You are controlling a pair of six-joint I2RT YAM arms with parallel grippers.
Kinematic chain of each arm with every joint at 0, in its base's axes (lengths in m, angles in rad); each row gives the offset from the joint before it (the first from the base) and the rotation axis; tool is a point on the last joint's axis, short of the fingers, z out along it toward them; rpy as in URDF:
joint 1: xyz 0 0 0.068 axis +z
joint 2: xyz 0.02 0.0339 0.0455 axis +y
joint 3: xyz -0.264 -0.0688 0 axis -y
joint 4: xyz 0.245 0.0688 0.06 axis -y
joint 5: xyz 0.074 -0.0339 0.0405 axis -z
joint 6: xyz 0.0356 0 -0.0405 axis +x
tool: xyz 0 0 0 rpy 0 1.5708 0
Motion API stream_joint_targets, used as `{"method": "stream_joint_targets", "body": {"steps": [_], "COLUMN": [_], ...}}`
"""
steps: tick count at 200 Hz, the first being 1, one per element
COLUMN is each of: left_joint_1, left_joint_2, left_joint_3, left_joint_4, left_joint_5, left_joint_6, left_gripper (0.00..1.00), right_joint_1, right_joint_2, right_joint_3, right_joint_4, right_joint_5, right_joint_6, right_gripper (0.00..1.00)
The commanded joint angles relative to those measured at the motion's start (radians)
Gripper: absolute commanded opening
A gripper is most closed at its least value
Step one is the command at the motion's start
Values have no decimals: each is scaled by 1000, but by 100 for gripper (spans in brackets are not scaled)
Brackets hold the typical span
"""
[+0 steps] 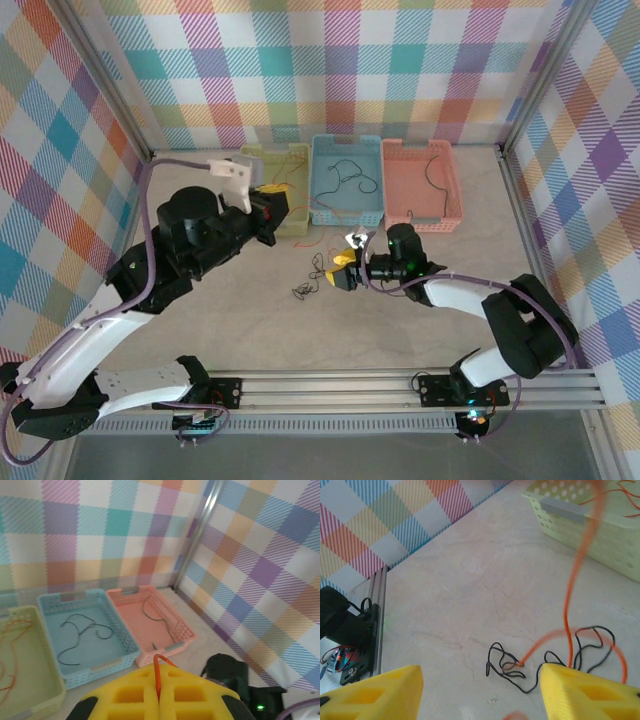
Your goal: Untangle the cables
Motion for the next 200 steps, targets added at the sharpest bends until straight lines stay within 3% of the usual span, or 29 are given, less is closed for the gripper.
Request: {"method": "stream_joint_targets", "body": {"steps": [1,22,44,55,66,88,108,170,200], "left_joint_1": [9,8,9,9,9,8,8,9,9], "left_joint_2": [33,73,97,103,107,116,122,146,164], "left_joint_3": [81,124,158,175,184,193,193,199,205], "left_joint_4": [52,49,42,40,40,43,46,54,65], "left_joint_5": [98,153,179,186,198,215,213,219,259], "left_joint_6": [-32,-42,-49,-51,-55,-65,-72,-83,-100], "left_gripper": [0,0,0,0,0,0,0,0,0], "right_joint_1": [20,25,25,25,24,25,24,37,43], "right_joint_2": [42,79,110,118,106,68,34,-76,-71], "right_joint_3": [58,107,150,166,159,86,49,-25,14], "right_joint_4": [-29,-97,-171,-200,-180,0,79,208,168], "right_joint_5": [14,66,101,106,104,66,18,-51,57], "right_joint_6": [-70,-82,-88,-90,-84,-52,-48,-43,-50], "right_gripper": [64,59,45,43,44,58,62,67,67]}}
